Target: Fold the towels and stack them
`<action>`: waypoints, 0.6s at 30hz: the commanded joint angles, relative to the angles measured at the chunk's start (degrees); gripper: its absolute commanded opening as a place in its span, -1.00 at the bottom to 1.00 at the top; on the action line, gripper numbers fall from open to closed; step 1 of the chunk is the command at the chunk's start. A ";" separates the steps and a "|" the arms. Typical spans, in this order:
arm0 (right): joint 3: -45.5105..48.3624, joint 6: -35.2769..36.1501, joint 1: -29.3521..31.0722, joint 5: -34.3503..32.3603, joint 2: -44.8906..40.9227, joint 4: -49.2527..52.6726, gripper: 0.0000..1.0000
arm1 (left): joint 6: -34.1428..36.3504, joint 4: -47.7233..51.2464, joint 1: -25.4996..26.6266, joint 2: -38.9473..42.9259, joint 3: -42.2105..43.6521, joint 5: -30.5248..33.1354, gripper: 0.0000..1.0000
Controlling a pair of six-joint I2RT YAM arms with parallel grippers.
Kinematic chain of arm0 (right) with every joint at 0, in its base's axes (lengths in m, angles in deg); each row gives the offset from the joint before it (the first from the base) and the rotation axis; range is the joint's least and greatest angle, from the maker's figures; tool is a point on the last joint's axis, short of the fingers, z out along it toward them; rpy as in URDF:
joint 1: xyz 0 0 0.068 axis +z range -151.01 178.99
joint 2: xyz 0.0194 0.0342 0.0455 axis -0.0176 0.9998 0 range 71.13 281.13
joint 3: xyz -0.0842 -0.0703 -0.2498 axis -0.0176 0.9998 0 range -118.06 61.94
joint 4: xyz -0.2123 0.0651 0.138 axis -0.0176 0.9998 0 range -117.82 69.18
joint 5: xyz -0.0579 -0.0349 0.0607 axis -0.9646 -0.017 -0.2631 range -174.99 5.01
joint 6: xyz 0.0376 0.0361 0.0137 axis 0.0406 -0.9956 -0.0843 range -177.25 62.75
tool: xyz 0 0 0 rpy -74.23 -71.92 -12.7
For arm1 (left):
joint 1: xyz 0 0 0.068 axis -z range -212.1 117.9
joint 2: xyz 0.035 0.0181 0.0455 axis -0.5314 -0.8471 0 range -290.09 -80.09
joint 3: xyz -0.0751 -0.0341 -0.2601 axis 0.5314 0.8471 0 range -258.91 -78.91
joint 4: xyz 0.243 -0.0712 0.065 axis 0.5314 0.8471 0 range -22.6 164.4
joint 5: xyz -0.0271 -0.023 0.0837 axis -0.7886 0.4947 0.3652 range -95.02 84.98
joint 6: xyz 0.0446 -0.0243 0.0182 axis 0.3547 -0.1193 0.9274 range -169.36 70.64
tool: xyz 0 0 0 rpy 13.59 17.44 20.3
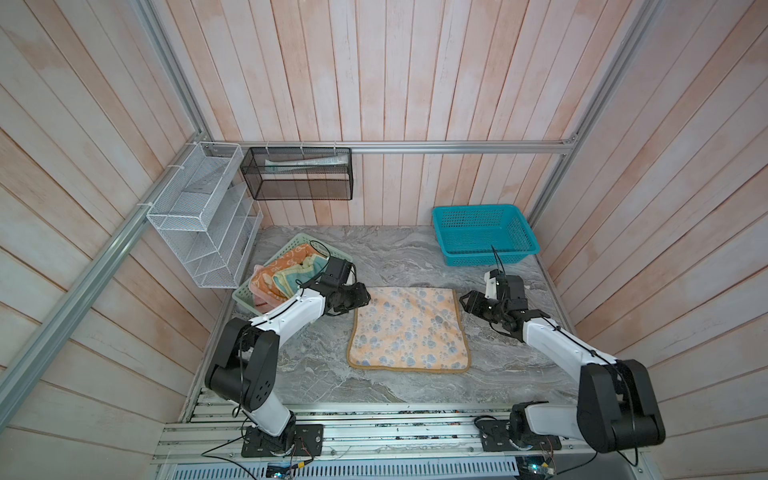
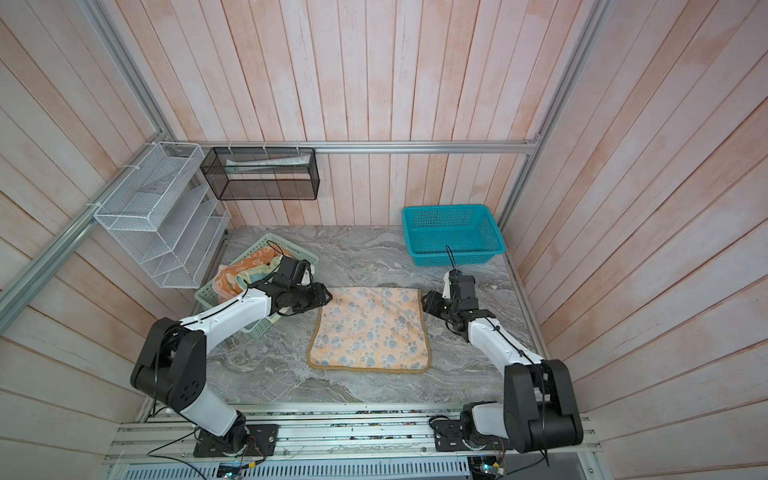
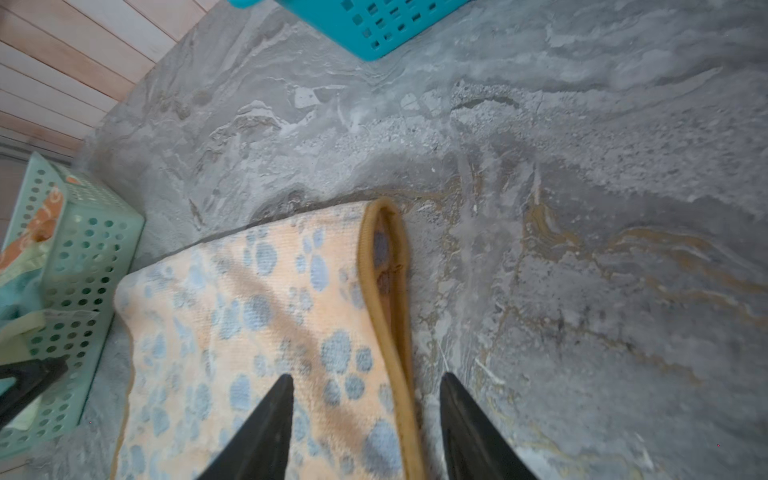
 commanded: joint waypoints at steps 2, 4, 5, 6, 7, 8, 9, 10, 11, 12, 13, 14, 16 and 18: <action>-4.84 2.63 0.20 1.65 7.64 -6.97 0.23 | 3.15 -3.94 -1.01 -7.93 -4.90 4.49 0.12; -6.03 2.54 0.22 1.39 10.61 -8.42 0.26 | 4.14 -4.04 -1.13 -10.81 -7.12 4.61 0.15; -6.76 2.62 0.17 1.30 12.04 -8.81 0.27 | 4.48 -4.00 -1.11 -12.22 -8.04 5.04 0.16; -7.36 2.73 0.23 1.33 13.13 -9.11 0.28 | 4.84 -4.03 -1.13 -13.07 -8.69 5.25 0.16; -8.07 2.78 0.19 1.60 14.57 -9.41 0.28 | 5.15 -3.80 -1.16 -14.07 -9.44 6.00 0.17; -8.84 2.80 0.21 1.83 15.94 -9.37 0.29 | 5.40 -3.75 -1.20 -14.73 -9.97 6.67 0.18; -9.46 2.72 0.17 2.15 16.98 -9.52 0.29 | 5.51 -3.67 -1.26 -15.14 -10.34 6.91 0.18; -10.01 2.67 0.31 2.64 18.15 -9.66 0.29 | 5.64 -3.41 -1.37 -15.59 -10.80 7.14 0.19; -10.35 2.58 0.42 2.79 19.06 -9.90 0.29 | 5.75 -3.25 -1.45 -15.93 -11.05 7.58 0.19; -10.62 2.59 0.58 2.86 19.70 -10.26 0.29 | 5.88 -3.39 -1.52 -16.08 -11.09 7.77 0.19; -10.94 2.70 0.77 2.88 20.52 -10.63 0.29 | 6.02 -3.29 -1.57 -16.18 -11.13 8.24 0.21; -11.21 2.76 0.91 2.94 21.25 -11.06 0.29 | 6.22 -2.93 -1.63 -16.37 -11.36 8.75 0.22; -12.06 2.80 1.06 3.18 22.60 -11.13 0.29 | 6.28 -3.05 -1.98 -16.42 -11.03 8.92 0.24; -12.70 2.94 1.14 3.40 23.50 -11.21 0.27 | 6.15 -4.43 -2.57 -16.66 -9.99 7.02 0.26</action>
